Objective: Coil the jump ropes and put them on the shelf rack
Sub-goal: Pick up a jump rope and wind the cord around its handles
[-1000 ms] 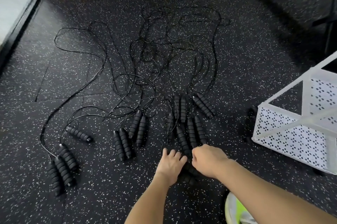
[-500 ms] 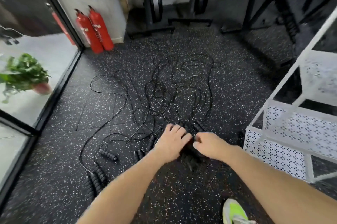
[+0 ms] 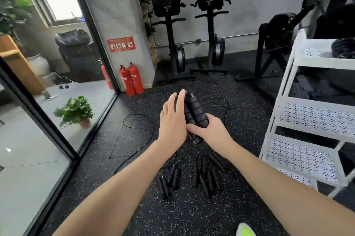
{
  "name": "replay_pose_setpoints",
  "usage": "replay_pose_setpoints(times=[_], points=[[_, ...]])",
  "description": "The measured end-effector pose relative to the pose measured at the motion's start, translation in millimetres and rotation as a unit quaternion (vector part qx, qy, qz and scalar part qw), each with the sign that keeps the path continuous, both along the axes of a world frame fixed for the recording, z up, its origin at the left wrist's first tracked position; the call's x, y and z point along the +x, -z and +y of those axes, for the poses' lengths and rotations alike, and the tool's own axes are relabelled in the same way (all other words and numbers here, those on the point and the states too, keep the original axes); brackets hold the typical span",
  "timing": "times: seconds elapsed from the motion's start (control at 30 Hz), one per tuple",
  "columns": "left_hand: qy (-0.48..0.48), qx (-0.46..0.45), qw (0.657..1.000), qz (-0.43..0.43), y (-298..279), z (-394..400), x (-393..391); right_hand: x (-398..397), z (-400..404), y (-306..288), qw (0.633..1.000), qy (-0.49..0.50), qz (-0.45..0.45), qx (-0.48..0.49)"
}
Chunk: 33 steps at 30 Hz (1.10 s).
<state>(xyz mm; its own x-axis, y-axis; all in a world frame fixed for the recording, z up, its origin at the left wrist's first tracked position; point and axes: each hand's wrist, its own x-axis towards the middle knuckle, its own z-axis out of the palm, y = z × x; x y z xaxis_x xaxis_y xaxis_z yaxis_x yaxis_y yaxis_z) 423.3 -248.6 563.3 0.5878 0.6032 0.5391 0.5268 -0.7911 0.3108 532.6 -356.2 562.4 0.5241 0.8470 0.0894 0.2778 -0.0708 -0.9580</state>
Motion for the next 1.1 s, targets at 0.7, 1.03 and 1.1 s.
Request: replay_pose_setpoints(times=[0.7,1.03,1.1], points=[[0.3,-0.614,0.656,-0.32,-126,-174,-127,-115,-166,-119,0.966,-0.256,-0.023,-0.002],[0.366,-0.638,0.629,-0.253,-132,-205,-152,-86,-185,-128,0.958,0.007,-0.145,0.247],[0.382,-0.626,0.641,-0.228,-138,-207,-148,-91,-169,-141,0.961,-0.038,-0.113,0.251]])
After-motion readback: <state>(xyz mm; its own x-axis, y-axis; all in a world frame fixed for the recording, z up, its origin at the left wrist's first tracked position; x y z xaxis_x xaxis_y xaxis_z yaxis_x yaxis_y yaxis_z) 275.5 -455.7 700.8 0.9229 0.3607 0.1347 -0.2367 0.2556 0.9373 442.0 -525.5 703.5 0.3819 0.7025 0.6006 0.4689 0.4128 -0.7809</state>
